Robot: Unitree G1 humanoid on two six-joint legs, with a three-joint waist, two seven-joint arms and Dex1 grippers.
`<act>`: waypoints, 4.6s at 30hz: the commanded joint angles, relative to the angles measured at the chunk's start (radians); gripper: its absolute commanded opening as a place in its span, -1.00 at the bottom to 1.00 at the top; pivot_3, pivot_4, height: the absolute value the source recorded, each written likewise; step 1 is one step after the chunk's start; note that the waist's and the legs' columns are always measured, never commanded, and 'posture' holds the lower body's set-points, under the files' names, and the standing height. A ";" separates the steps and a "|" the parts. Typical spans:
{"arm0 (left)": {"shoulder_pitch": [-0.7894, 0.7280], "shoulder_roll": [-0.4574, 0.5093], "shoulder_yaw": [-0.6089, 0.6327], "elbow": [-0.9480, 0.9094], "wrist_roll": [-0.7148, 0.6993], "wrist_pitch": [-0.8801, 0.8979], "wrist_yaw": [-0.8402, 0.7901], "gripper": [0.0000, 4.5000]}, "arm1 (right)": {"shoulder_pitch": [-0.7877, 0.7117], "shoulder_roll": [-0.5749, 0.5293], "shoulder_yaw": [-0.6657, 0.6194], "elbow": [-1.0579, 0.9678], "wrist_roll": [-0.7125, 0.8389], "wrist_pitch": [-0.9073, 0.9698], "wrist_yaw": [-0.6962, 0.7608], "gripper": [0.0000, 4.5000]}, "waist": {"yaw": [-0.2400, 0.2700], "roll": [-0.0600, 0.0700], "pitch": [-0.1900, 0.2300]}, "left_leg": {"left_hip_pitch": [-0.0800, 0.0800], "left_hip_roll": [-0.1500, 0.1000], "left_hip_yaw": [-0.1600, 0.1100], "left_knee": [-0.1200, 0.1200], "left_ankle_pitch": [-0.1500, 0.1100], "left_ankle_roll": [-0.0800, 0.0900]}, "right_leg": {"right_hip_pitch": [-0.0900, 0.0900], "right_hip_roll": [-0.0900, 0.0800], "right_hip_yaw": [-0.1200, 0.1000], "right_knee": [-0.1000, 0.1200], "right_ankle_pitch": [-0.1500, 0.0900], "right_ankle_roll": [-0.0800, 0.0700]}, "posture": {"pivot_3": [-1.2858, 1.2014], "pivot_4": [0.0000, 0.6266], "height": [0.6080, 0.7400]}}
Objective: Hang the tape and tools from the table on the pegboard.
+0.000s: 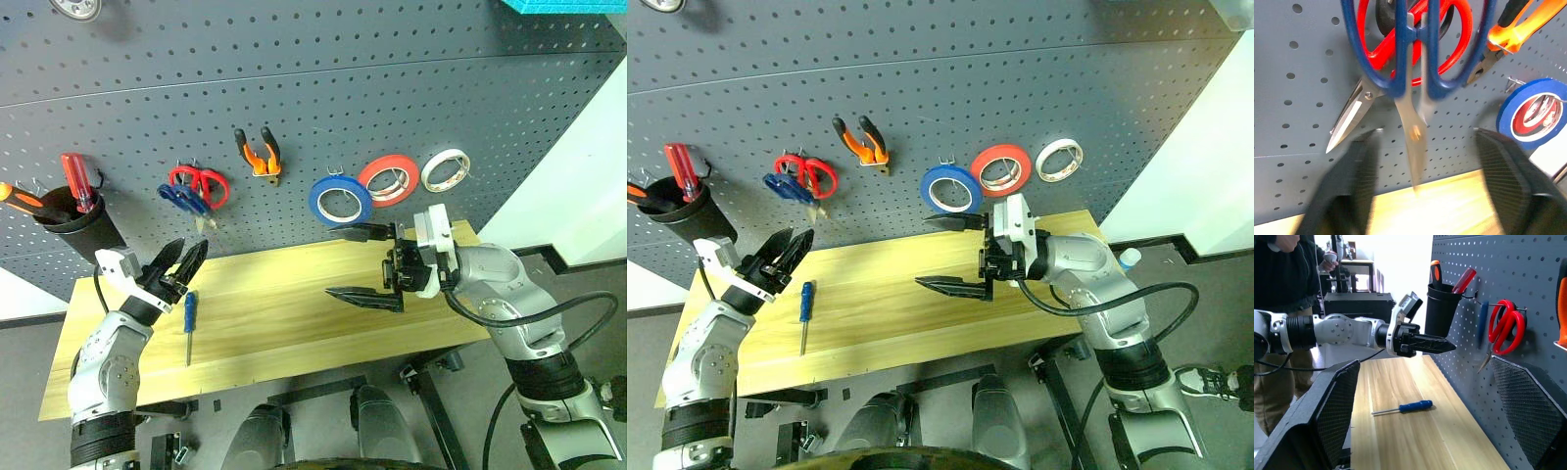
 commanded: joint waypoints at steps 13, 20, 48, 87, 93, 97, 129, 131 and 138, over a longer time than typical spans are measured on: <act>0.183 0.127 -0.052 -0.021 0.138 0.217 0.141 0.97 | 0.027 -0.011 0.047 0.004 -0.169 -0.039 -0.078 1.00 | 0.003 -0.001 -0.002 | 0.001 0.000 0.001 0.000 0.000 0.001 | 0.001 0.001 0.001 -0.001 0.000 0.000 | -0.08 -0.69 0.97; 0.064 0.090 -0.058 0.054 0.183 0.433 0.353 0.97 | 0.051 -0.011 0.073 0.064 -0.254 -0.119 -0.068 1.00 | 0.002 -0.001 -0.002 | 0.001 0.000 0.001 0.000 0.000 0.001 | 0.001 0.001 0.001 -0.001 0.001 0.000 | -0.08 -0.65 0.97; -0.319 0.060 -0.002 0.410 0.322 0.775 0.695 0.97 | 0.138 -0.049 0.164 0.302 -0.506 -0.306 -0.073 1.00 | -0.003 -0.001 -0.002 | 0.001 0.000 0.001 0.000 0.000 0.000 | 0.001 0.001 0.001 -0.001 0.003 0.003 | -0.09 -0.56 0.97; 0.138 0.125 0.031 -0.238 0.210 0.503 0.258 -0.77 | 0.101 0.028 0.055 0.170 -0.254 -0.249 -0.023 1.00 | 0.000 0.000 -0.001 | 0.001 0.000 0.001 0.000 0.000 0.000 | 0.001 0.000 0.001 -0.002 0.003 0.004 | -0.06 -0.57 0.97; 0.229 0.104 0.087 -0.315 0.164 0.260 0.117 -0.77 | 0.055 0.070 -0.041 0.061 -0.032 -0.136 -0.033 1.00 | 0.008 0.000 -0.001 | 0.000 0.000 0.001 -0.001 -0.001 0.001 | 0.001 0.000 0.001 -0.004 0.002 0.002 | -0.05 -0.61 0.97; 0.222 0.088 0.157 -0.336 0.050 0.173 0.040 -0.77 | 0.023 0.091 -0.078 0.016 0.049 -0.090 -0.056 1.00 | 0.020 0.000 -0.001 | 0.000 0.001 0.001 -0.001 -0.001 0.001 | 0.001 0.000 0.001 -0.004 0.001 0.000 | -0.05 -0.63 0.97; -0.219 0.394 0.341 0.036 0.074 -0.276 0.014 -0.77 | 0.046 0.098 -0.050 0.008 -0.021 -0.110 -0.050 1.00 | 0.021 0.000 -0.001 | 0.000 0.001 0.001 -0.001 -0.001 0.001 | 0.001 0.001 0.001 -0.004 0.003 0.003 | -0.06 -0.70 0.97; -0.218 0.387 0.342 0.085 0.085 -0.312 0.003 -0.77 | 0.048 0.098 -0.049 0.006 -0.022 -0.110 -0.050 1.00 | 0.021 0.000 -0.001 | 0.000 0.001 0.001 -0.001 -0.001 0.001 | 0.000 0.001 0.001 -0.004 0.003 0.003 | -0.06 -0.70 0.97; -0.191 0.360 0.333 0.169 0.077 -0.341 -0.020 -0.77 | 0.048 0.097 -0.048 0.009 -0.026 -0.110 -0.048 1.00 | 0.022 0.000 -0.001 | 0.000 0.001 0.001 -0.001 -0.001 0.001 | 0.000 0.001 0.001 -0.004 0.003 0.003 | -0.06 -0.71 0.97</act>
